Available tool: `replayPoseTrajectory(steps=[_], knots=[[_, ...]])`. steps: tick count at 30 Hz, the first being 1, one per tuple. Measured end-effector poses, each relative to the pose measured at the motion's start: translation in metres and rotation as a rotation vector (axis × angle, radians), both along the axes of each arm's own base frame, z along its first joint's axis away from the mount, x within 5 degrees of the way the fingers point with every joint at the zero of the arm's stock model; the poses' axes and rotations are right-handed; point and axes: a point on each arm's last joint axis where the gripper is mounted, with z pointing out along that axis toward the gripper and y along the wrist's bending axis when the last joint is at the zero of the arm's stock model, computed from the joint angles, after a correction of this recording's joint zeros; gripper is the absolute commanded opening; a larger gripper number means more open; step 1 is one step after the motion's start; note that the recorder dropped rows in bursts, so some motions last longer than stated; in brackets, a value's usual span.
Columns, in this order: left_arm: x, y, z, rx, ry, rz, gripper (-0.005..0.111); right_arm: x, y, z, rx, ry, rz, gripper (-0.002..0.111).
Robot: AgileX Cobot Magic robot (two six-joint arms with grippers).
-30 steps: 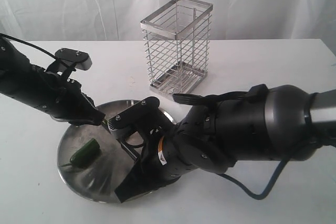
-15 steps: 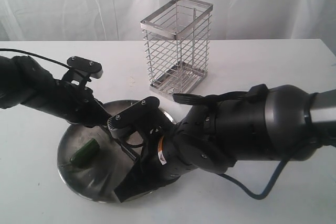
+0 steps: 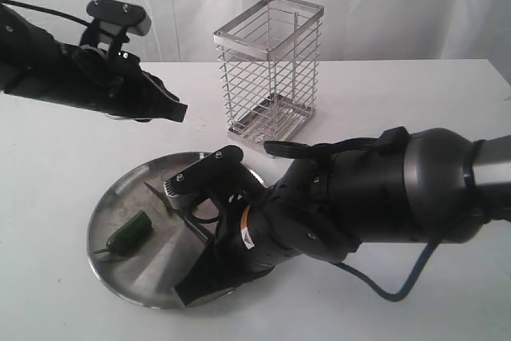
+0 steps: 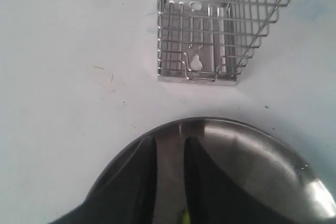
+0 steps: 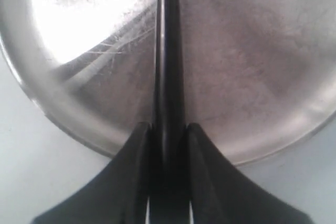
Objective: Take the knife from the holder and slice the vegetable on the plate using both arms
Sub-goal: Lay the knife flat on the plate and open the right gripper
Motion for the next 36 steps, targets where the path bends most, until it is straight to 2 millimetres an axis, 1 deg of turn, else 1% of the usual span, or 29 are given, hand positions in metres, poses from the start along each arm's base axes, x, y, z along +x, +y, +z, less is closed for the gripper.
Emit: replayPoseTrajectory(steps=[4,8,13,16,17,18,19,20,21,24,25,26,27,28,29,31,34,35,36], knots=[[-0.023,0.007,0.018,-0.036,-0.031,0.017,0.025,0.01,-0.006,0.001,0.021,-0.013,-0.033,0.0],[-0.047,0.014,0.023,-0.054,-0.038,0.026,0.025,0.022,-0.011,0.004,0.063,-0.041,-0.061,0.0],[-0.076,0.022,0.028,-0.076,-0.053,0.033,0.025,0.025,-0.008,0.005,0.108,-0.064,-0.062,0.0],[-0.093,0.026,0.031,-0.105,-0.055,0.043,0.025,0.027,-0.005,-0.001,0.124,-0.059,-0.07,0.0],[-0.105,0.028,0.035,-0.126,-0.054,0.036,0.025,0.028,-0.003,-0.006,0.138,-0.06,-0.071,0.0],[-0.11,0.029,0.036,-0.135,-0.054,0.032,0.025,0.029,-0.002,-0.008,0.143,-0.059,-0.072,0.0],[-0.121,0.031,0.041,-0.157,-0.056,0.024,0.025,0.03,0.0,-0.014,0.147,-0.05,-0.08,0.0],[-0.126,0.031,0.041,-0.165,-0.051,0.019,0.025,0.03,0.0,-0.017,0.144,-0.043,-0.083,0.0],[-0.138,0.033,0.045,-0.181,-0.05,0.001,0.025,0.031,0.001,-0.023,0.134,-0.033,-0.085,0.0],[-0.166,0.038,0.054,-0.216,-0.082,-0.03,0.025,0.031,0.001,-0.03,0.118,-0.019,-0.087,0.001],[-0.171,0.039,0.055,-0.225,-0.086,-0.029,0.025,0.031,0.001,-0.03,0.12,-0.02,-0.087,0.006],[-0.179,0.041,0.055,-0.246,-0.094,-0.021,0.025,0.031,0.001,-0.03,0.123,-0.017,-0.094,0.013],[-0.187,0.043,0.053,-0.259,-0.09,-0.019,0.025,0.031,0.001,-0.03,0.125,-0.015,-0.098,0.024],[-0.198,0.046,0.05,-0.274,-0.096,-0.021,0.025,0.031,0.001,-0.03,0.126,-0.013,-0.101,0.032],[-0.207,0.048,0.048,-0.285,-0.106,-0.023,0.025,0.031,0.002,-0.03,0.134,-0.015,-0.104,0.037],[-0.217,0.051,0.044,-0.298,-0.117,-0.023,0.025,0.032,0.003,-0.029,0.157,-0.024,-0.107,0.043],[-0.235,0.055,0.042,-0.33,-0.144,-0.03,0.025,0.035,0.008,-0.024,0.231,-0.054,-0.117,0.045],[-0.24,0.056,0.042,-0.338,-0.149,-0.037,0.025,0.036,0.009,-0.02,0.256,-0.067,-0.118,0.045],[-0.248,0.057,0.041,-0.343,-0.157,-0.05,0.025,0.036,0.01,-0.01,0.301,-0.096,-0.114,0.045]])
